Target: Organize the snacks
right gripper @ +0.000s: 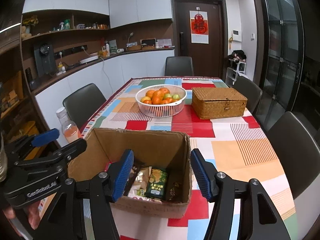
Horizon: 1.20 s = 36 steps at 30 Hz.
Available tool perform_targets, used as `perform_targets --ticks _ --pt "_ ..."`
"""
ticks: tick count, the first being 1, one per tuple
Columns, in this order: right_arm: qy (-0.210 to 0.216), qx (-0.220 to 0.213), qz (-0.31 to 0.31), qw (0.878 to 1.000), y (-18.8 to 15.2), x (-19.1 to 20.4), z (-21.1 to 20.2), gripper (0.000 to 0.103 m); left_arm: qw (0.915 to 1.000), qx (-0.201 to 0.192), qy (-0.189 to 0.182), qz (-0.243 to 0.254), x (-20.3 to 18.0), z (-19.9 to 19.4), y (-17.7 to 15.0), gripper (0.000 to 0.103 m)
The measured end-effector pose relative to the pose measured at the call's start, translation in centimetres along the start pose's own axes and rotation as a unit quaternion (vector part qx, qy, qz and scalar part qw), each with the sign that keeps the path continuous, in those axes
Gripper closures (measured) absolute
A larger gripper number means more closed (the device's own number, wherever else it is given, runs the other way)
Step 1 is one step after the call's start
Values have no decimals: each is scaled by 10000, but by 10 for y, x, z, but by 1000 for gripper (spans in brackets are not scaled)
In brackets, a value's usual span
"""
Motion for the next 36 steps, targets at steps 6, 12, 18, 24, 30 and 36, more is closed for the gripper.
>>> perform_targets --ticks 6,12,18,24,30,36 --pt "25 -113 -45 9999 -10 2 -24 42 9998 -139 164 -54 -3 -34 -18 15" --pt "44 -311 -19 9995 -29 2 -60 33 9989 -352 300 -49 -7 -72 -37 5" --pt "7 -566 -120 9983 -46 8 -99 23 9984 -486 284 -41 -11 -106 -52 0" --pt "-67 -827 -260 9962 -62 13 -136 17 9974 -656 301 19 -18 -141 -66 0" --pt "-122 -950 -256 9951 -77 13 -163 12 9962 -746 435 146 -23 -165 -79 0" --pt "-134 -850 -304 9958 -93 12 -175 12 9969 -658 402 142 -27 -176 -96 0"
Point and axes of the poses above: each gripper's, at about its wrist camera, not at the fingertips, and z roughly the way its jaws point, x to its left, y to its top, the point moved 2 cm from there along z, roughly the way its jaws point, and after that the axes turned 6 degrees about z, right-handed, at the moved point
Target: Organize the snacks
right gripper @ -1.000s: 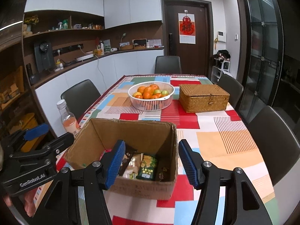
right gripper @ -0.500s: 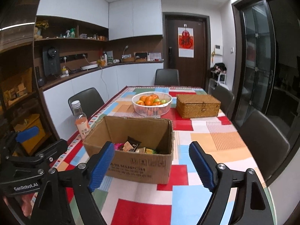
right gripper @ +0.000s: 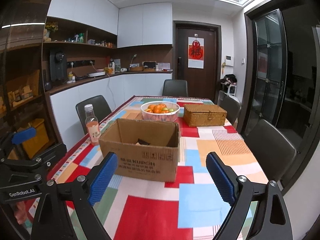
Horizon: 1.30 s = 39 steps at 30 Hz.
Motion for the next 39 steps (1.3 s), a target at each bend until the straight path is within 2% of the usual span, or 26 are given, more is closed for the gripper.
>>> perform_targets --ticks 8,19,39 --pt "-35 97 17 9999 -15 -2 -14 12 9998 -90 158 78 -2 -16 -14 0" --pt "52 123 60 9999 -19 -2 -21 12 9990 -347 279 103 -2 -35 -14 0" --pt "44 174 47 9998 -22 -1 -20 12 9983 -377 409 192 -4 -36 -16 0"
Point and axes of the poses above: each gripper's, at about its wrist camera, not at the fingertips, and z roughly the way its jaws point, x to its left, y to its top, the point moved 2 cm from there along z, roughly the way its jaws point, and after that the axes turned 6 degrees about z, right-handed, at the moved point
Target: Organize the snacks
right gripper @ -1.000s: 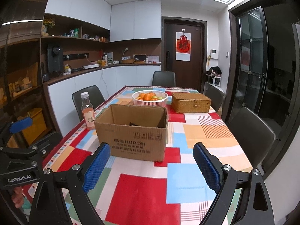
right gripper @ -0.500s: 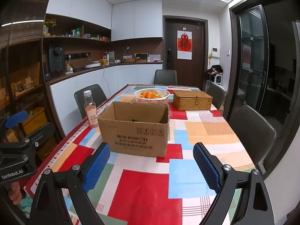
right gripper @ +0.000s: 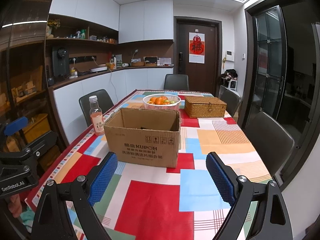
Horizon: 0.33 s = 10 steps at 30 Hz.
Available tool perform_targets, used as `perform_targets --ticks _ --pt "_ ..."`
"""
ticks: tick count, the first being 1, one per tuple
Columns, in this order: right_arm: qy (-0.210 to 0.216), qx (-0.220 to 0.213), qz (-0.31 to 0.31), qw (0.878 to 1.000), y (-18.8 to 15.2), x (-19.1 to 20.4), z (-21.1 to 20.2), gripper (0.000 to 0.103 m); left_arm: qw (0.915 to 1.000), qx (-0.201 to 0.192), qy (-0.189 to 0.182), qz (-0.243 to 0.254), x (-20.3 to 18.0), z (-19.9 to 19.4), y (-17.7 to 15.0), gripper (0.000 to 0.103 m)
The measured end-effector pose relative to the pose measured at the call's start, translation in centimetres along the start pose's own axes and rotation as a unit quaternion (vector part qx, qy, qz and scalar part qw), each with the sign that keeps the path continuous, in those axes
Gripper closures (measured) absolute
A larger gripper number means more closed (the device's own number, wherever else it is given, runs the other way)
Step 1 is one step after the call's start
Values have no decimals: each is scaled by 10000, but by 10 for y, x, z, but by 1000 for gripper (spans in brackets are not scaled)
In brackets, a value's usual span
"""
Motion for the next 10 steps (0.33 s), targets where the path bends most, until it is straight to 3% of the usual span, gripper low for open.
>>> perform_targets --ticks 10 --pt "-25 14 1 10000 0 -2 3 12 10000 7 88 37 0 2 -2 0"
Point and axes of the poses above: each gripper's, at about its wrist camera, not at the fingertips, and z roughly the way its jaws point, x to its left, y to its top, the point moved 2 cm from there along z, roughly the way its jaws point, and after that the axes turned 6 degrees about z, right-handed, at the moved point
